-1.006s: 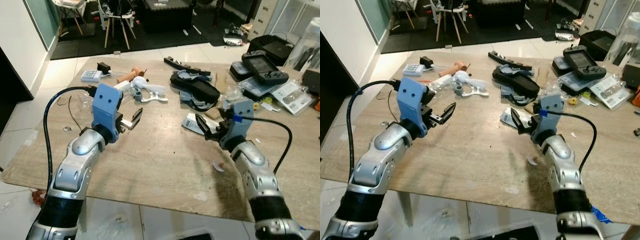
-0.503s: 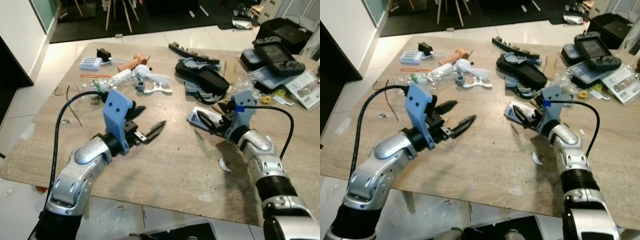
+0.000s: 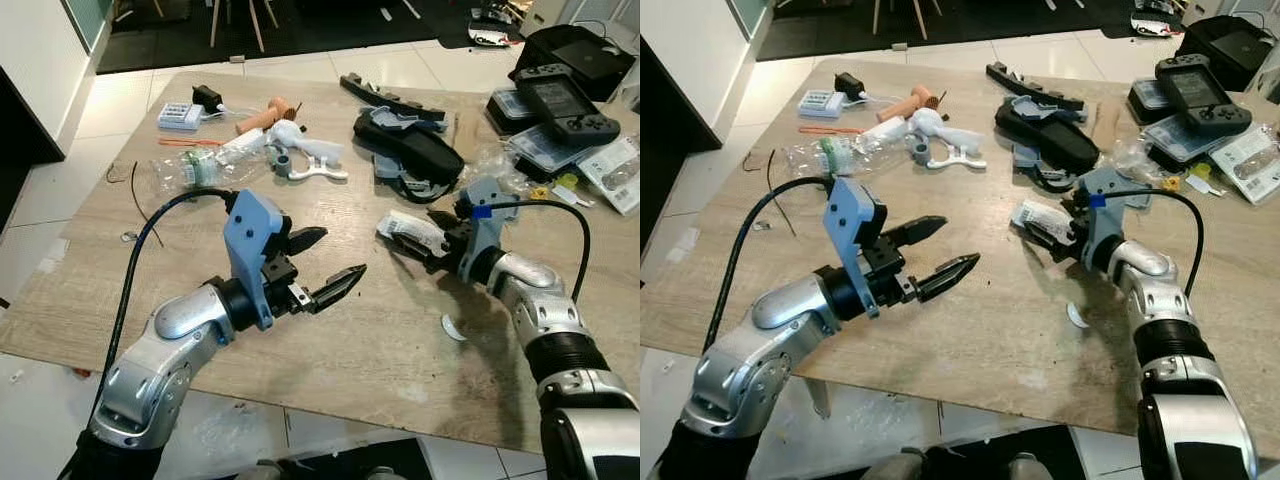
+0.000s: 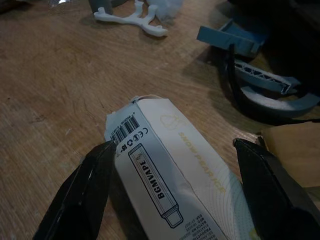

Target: Picking trash to rubbish bin

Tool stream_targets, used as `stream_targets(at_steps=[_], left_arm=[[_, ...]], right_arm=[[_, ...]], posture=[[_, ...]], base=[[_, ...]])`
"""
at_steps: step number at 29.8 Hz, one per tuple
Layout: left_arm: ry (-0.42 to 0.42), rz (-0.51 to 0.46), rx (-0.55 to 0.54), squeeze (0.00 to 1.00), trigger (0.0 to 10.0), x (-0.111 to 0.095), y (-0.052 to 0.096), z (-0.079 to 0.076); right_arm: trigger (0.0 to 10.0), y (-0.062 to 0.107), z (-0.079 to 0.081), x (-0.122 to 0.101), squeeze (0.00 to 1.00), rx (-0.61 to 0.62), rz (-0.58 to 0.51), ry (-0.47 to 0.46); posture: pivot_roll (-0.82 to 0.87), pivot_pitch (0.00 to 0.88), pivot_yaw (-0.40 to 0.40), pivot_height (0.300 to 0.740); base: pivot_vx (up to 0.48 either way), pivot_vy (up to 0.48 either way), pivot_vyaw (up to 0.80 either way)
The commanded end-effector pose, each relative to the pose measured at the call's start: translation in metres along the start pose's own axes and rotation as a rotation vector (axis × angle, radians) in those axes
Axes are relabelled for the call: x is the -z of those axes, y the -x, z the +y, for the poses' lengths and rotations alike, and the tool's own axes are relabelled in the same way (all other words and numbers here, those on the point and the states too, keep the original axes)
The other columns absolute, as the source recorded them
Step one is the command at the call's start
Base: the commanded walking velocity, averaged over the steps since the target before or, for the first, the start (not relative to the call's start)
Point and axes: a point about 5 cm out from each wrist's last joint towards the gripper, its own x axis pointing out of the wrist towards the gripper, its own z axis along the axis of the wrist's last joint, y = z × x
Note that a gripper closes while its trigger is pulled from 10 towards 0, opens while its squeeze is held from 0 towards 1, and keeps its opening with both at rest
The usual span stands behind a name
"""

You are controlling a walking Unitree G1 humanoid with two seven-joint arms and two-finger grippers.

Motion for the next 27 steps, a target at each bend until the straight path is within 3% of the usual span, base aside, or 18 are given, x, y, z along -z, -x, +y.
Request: stream_targets(at_steps=[1,6,11,18,20,21,22,23,27], left_arm=[[-0.002,0.005,0.026,0.0,10.0,-0.001,0.001,-0.004],[-0.001,0.007,0.032,0.0,10.0,-0.001,0.0,-0.006],[-0.003,0.01,0.046,0.0,10.0,-0.002,-0.001,-0.007],[-0.008,0.011,0.05,0.0,10.0,-0.002,-0.001,-0.006],[-0.007,0.011,0.052,0.0,10.0,-0.002,-0.002,-0.007],[-0.007,0.011,0.052,0.0,10.0,-0.002,-0.002,-0.007],[-0.007,0.011,0.052,0.0,10.0,-0.002,-0.002,-0.007],[-0.007,0.011,0.055,0.0,10.0,-0.002,-0.002,-0.007],[-0.011,0.013,0.056,0.0,10.0,-0.002,-0.003,-0.006]], right_arm=[[10.0,0.007,0.003,0.034,0.0,-0.019,0.195,-0.028],[10.0,0.011,0.001,0.044,0.0,-0.015,0.289,-0.045],[10.0,0.022,0.001,0.065,0.0,-0.036,0.466,-0.081],[10.0,0.025,0.001,0.071,0.0,-0.04,0.529,-0.159],[7.5,0.025,0.0,0.07,0.0,-0.021,0.531,-0.171],[1.8,0.025,-0.001,0.07,0.0,-0.016,0.532,-0.179],[1.8,0.025,-0.001,0.07,0.0,-0.016,0.532,-0.179],[0.0,0.026,-0.001,0.07,0.0,-0.013,0.537,-0.186],[0.0,0.027,-0.002,0.071,0.0,-0.007,0.563,-0.196]], posture=[[0.02,0.279,0.076,0.74],[0.03,0.267,0.077,0.74],[0.03,0.26,0.075,0.74],[0.03,0.244,0.072,0.74],[0.03,0.24,0.073,0.74],[0.03,0.24,0.073,0.74],[0.03,0.24,0.073,0.74],[0.02,0.236,0.074,0.74],[0.03,0.235,0.074,0.74]], base=[[0.0,0.0,0.0],[0.0,0.0,0.0],[0.0,0.0,0.0],[0.0,0.0,0.0],[0.0,0.0,0.0],[0.0,0.0,0.0],[0.0,0.0,0.0],[0.0,0.0,0.0],[0.0,0.0,0.0]])
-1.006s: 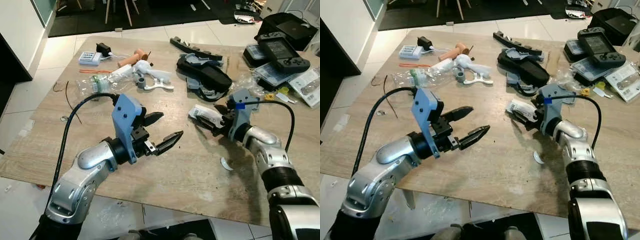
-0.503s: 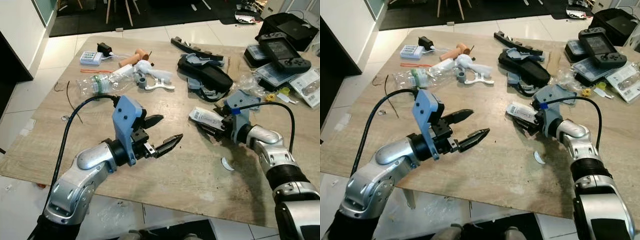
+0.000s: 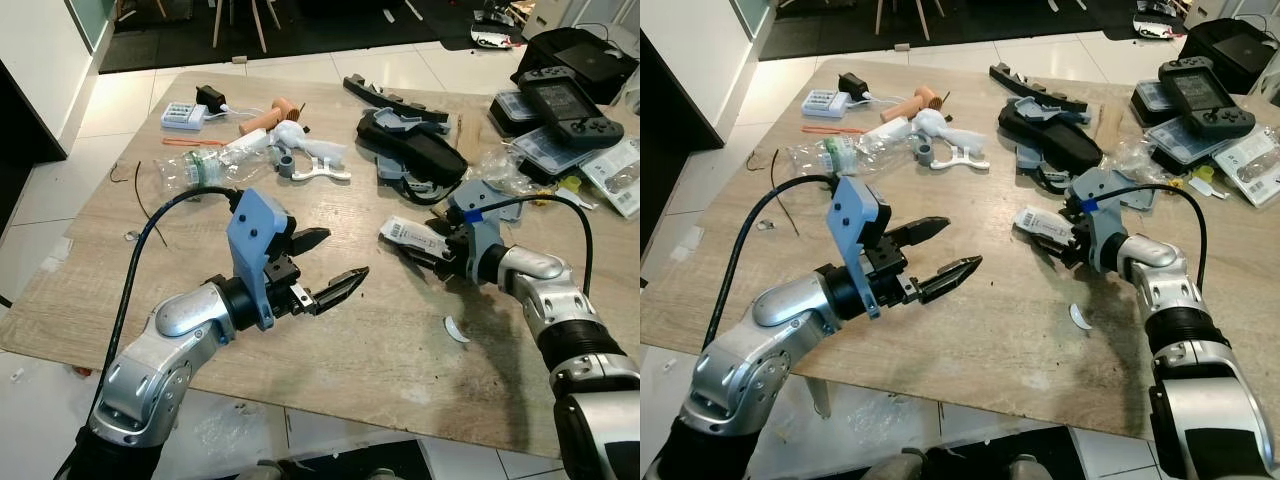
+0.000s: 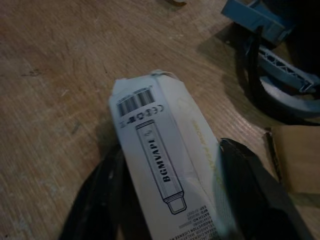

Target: Picking trash to rubbish bin

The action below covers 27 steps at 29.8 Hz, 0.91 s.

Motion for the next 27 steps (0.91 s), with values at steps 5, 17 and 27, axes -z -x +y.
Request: stream_targets(at_steps=[5,17,27], left_arm=[[-0.006,0.016,0.03,0.0,10.0,0.001,0.0,-0.003],[-0.009,0.019,0.04,0.0,10.0,0.002,0.0,-0.002],[-0.011,0.021,0.071,0.0,10.0,0.001,-0.001,-0.003]], right_arm=[[0.0,-0.001,0.005,0.048,0.0,-0.01,0.191,-0.113],[0.0,-0.004,0.01,0.047,0.0,-0.044,0.157,-0.185],[0.0,0.002,0.04,-0.027,0.0,-0.42,-0.156,-0.278]], posture=[[0.02,0.234,0.076,0.74],[0.02,0.229,0.078,0.74],[0.02,0.225,0.086,0.74]], base=[[0.0,0.0,0.0],[0.0,0.0,0.0],[0.0,0.0,0.0]])
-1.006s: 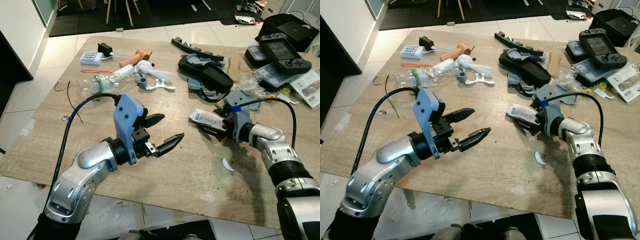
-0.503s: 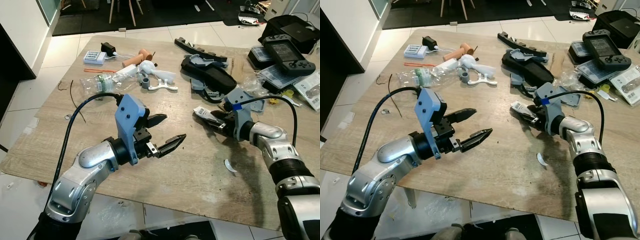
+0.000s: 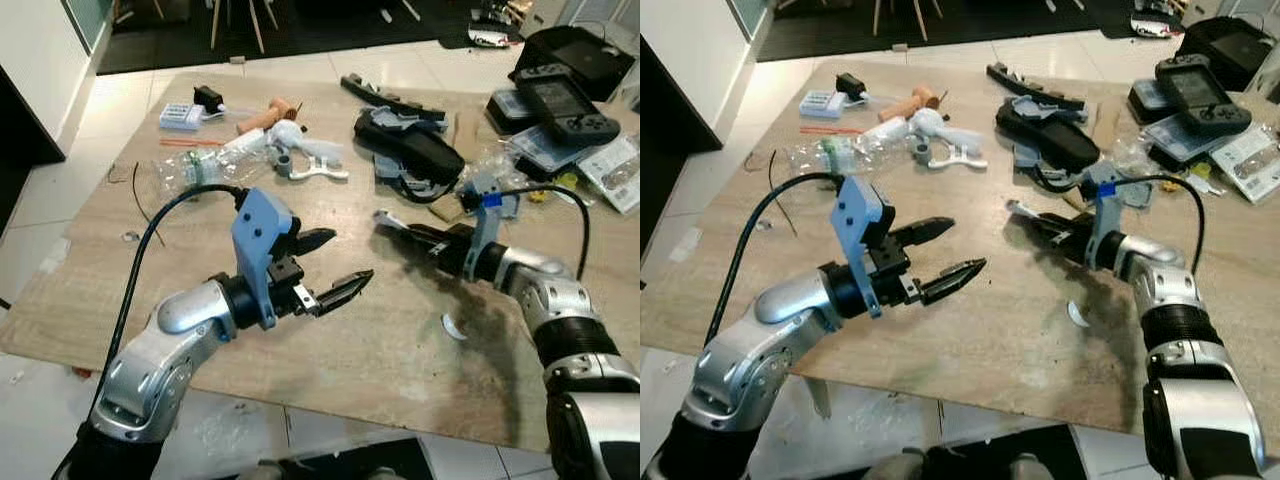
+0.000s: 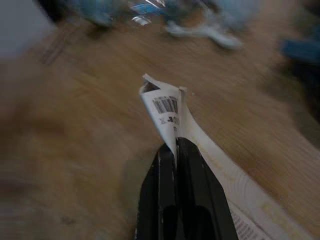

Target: Picking trash to rubbish bin

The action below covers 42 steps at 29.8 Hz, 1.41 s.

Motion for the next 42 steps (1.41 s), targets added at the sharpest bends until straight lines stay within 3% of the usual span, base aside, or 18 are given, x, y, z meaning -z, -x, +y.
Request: stream_targets(at_steps=[1,10,13,16,18,19,20,22,25,28,30,34,36,38,39,40,41,42], left_arm=[[0.004,0.018,0.028,0.0,10.0,0.003,0.0,-0.002],[0.014,0.011,0.042,0.0,10.0,0.003,0.001,-0.003],[0.014,0.003,0.035,0.0,10.0,0.002,0.002,-0.002],[0.014,-0.012,0.012,0.0,10.0,0.001,0.002,0.001],[0.003,-0.022,-0.037,0.0,10.0,0.0,0.003,0.007],[0.003,-0.022,-0.037,0.0,10.0,0.0,0.003,0.007],[-0.007,-0.032,-0.104,0.0,10.0,-0.001,0.004,0.015],[-0.012,-0.04,-0.145,0.0,10.0,-0.002,0.006,0.019],[0.0,-0.049,-0.152,0.0,10.0,-0.003,0.006,0.021],[0.009,-0.063,-0.175,0.0,10.0,-0.004,0.008,0.023],[0.008,-0.059,-0.2,0.0,10.0,-0.001,0.008,0.025],[0.007,-0.064,-0.214,0.0,10.0,-0.001,0.007,0.026],[0.0,-0.068,-0.245,0.0,10.0,-0.001,0.007,0.029],[0.0,-0.068,-0.245,0.0,10.0,-0.001,0.007,0.029],[-0.007,-0.067,-0.286,0.0,10.0,-0.001,0.008,0.034],[-0.007,-0.067,-0.286,0.0,10.0,-0.001,0.008,0.034],[-0.009,-0.067,-0.294,0.0,10.0,-0.001,0.007,0.037],[-0.009,-0.067,-0.293,0.0,10.0,-0.001,0.007,0.037]], right_arm=[[0.0,-0.005,0.009,0.003,0.0,-0.064,0.017,-0.019],[0.0,-0.002,0.032,-0.026,0.0,-0.163,-0.075,0.028],[0.0,-0.001,0.041,-0.041,0.0,-0.215,-0.163,0.049],[0.0,0.004,0.057,-0.055,0.0,-0.293,-0.27,0.071],[0.0,0.01,0.076,-0.064,0.0,-0.417,-0.346,0.066],[0.0,0.01,0.076,-0.064,0.0,-0.417,-0.346,0.066],[0.0,0.015,0.094,-0.062,0.0,-0.529,-0.366,0.079],[0.0,0.016,0.103,-0.056,0.0,-0.568,-0.359,0.111],[0.0,0.011,0.104,-0.046,0.0,-0.489,-0.299,0.202],[0.0,-0.006,0.091,-0.03,0.0,-0.175,-0.219,0.429],[0.0,-0.013,0.083,-0.033,0.0,0.06,-0.291,0.577],[0.0,-0.008,0.085,-0.039,0.0,0.124,-0.396,0.562],[0.0,0.0,0.086,-0.047,0.0,0.226,-0.491,0.587],[0.0,0.0,0.086,-0.047,0.0,0.226,-0.491,0.587],[0.0,0.007,0.087,-0.052,0.0,0.334,-0.548,0.68],[0.0,0.007,0.087,-0.052,0.0,0.334,-0.548,0.68],[0.2,0.009,0.09,-0.053,0.0,0.42,-0.544,0.821],[0.0,0.008,0.09,-0.052,0.0,0.434,-0.534,0.86]], posture=[[0.02,0.225,0.086,0.74],[0.02,0.222,0.082,0.74],[0.02,0.218,0.078,0.74],[0.02,0.208,0.07,0.74],[0.02,0.202,0.064,0.74],[0.02,0.202,0.064,0.74],[0.02,0.195,0.06,0.74],[0.02,0.195,0.06,0.74],[0.02,0.194,0.058,0.74],[0.01,0.199,0.063,0.74],[0.01,0.2,0.064,0.74],[0.01,0.2,0.066,0.74],[0.01,0.2,0.068,0.74],[0.01,0.2,0.068,0.74],[0.01,0.202,0.071,0.74],[0.01,0.202,0.071,0.74],[0.01,0.202,0.072,0.74],[0.01,0.202,0.073,0.74]], base=[[0.0,0.0,0.0],[0.0,0.0,0.0],[0.0,0.0,0.0],[0.0,0.0,0.0],[0.0,0.0,0.0],[0.0,0.0,0.0],[0.0,0.0,0.0],[0.0,0.0,0.0],[0.0,0.0,0.0],[0.0,0.0,0.0],[0.0,0.0,0.0],[0.0,0.0,0.0],[0.0,0.0,0.0],[0.0,0.0,0.0],[0.0,0.0,0.0],[0.0,0.0,0.0],[0.0,0.0,0.0],[0.0,0.0,0.0]])
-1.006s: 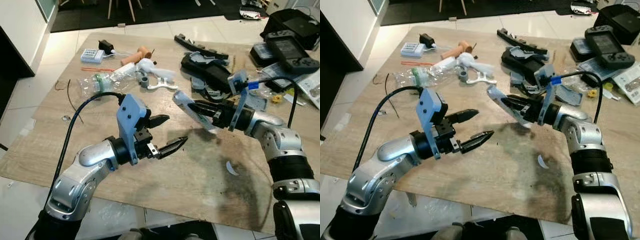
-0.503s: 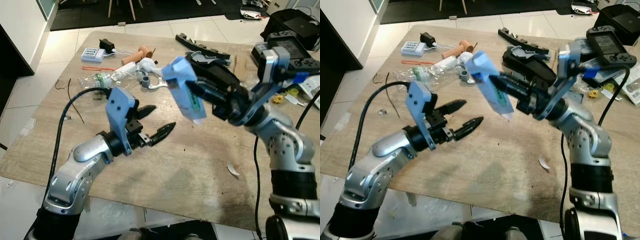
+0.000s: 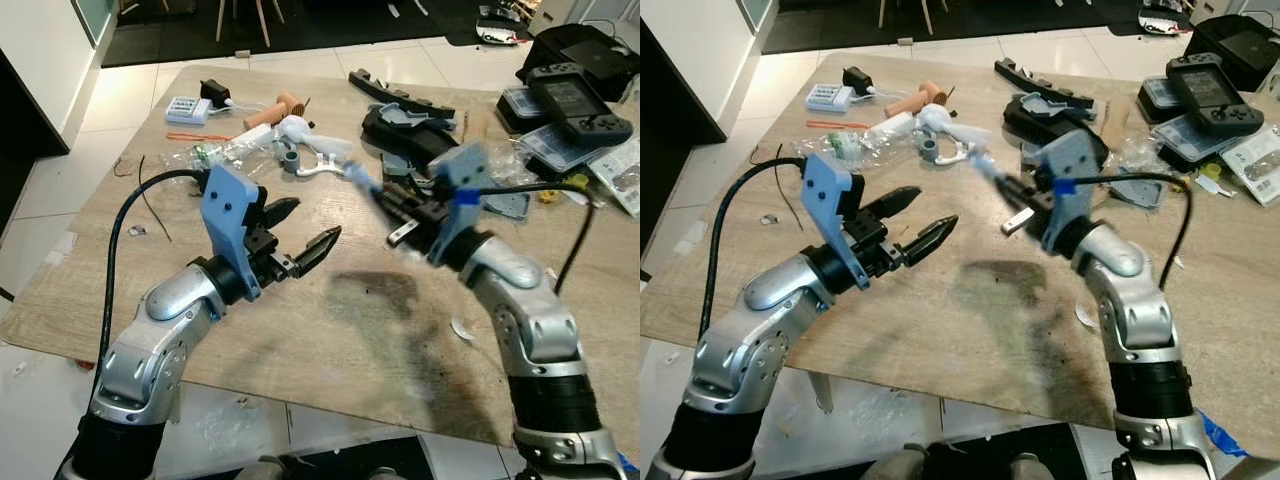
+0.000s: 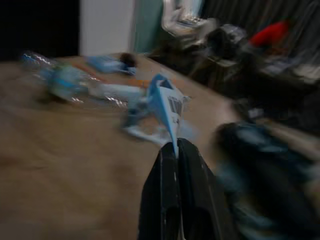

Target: Picking trash to rubbish bin

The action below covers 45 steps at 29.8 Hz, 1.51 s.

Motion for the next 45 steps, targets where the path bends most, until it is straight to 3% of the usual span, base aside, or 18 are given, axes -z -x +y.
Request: stream_targets(at_steps=[1,3,8,10,12,14,17,19,21,24,28,37,45], left_arm=[[-0.001,-0.002,-0.007,0.0,10.0,0.001,-0.001,0.001],[0.0,-0.004,-0.005,0.0,10.0,0.001,-0.001,0.0],[0.002,-0.007,0.0,0.0,10.0,0.001,-0.001,-0.002],[-0.003,-0.006,-0.011,0.0,10.0,0.002,-0.001,-0.001],[-0.031,0.025,-0.123,0.0,10.0,0.006,0.002,0.011],[-0.053,0.031,-0.22,0.0,10.0,0.008,0.006,0.021],[-0.106,0.055,-0.368,0.0,10.0,0.012,0.012,0.037],[-0.106,0.055,-0.368,0.0,10.0,0.012,0.012,0.037],[-0.134,0.06,-0.52,0.0,10.0,0.015,0.023,0.052],[-0.109,0.052,-0.611,0.0,10.0,0.016,0.033,0.061],[-0.085,0.047,-0.643,0.0,10.0,0.017,0.037,0.062],[-0.093,0.043,-0.607,0.0,10.0,0.021,0.031,0.052],[-0.102,0.019,-0.599,0.0,10.0,0.018,0.029,0.05]], right_arm=[[0.0,0.003,0.007,-0.002,0.0,0.02,-0.024,0.15],[0.5,0.003,0.009,0.0,0.0,0.024,-0.032,0.172],[0.5,0.004,0.014,0.002,0.0,0.048,-0.056,0.212],[10.0,0.006,0.014,0.005,0.0,0.09,-0.044,0.206],[10.0,0.015,0.006,0.017,0.0,0.289,0.0,0.103],[10.0,0.023,0.001,0.026,0.0,0.407,0.026,-0.003],[10.0,0.03,0.001,0.035,0.0,0.43,0.072,0.01],[10.0,0.03,0.001,0.035,0.0,0.43,0.072,0.01],[10.0,0.035,0.001,0.04,0.0,0.469,0.093,0.027],[10.0,0.038,0.0,0.038,0.0,0.503,0.066,0.042],[10.0,0.04,-0.001,0.033,0.0,0.514,0.012,0.047],[10.0,0.038,0.008,0.04,0.0,0.485,0.021,-0.027],[10.0,0.032,0.021,0.041,0.0,0.455,0.003,-0.065]], posture=[[0.01,0.203,0.074,0.74],[0.01,0.203,0.074,0.74],[0.01,0.203,0.074,0.74],[0.01,0.2,0.069,0.74],[0.01,0.195,0.061,0.74],[0.0,0.193,0.059,0.74],[0.0,0.19,0.057,0.74],[0.0,0.19,0.057,0.74],[-0.02,0.182,0.062,0.74],[-0.02,0.175,0.065,0.74],[-0.02,0.175,0.065,0.74],[-0.02,0.151,0.053,0.74],[-0.02,0.14,0.048,0.74]], base=[[0.0,0.0,0.0],[0.0,0.0,0.0],[0.0,0.0,0.0],[0.0,0.0,0.0],[0.0,0.0,0.0],[0.0,0.0,0.0],[0.0,0.0,0.0],[0.0,0.0,0.0],[0.0,0.0,0.0],[0.0,0.0,0.0],[0.0,0.0,0.0],[0.0,0.0,0.0],[0.0,0.0,-0.8]])
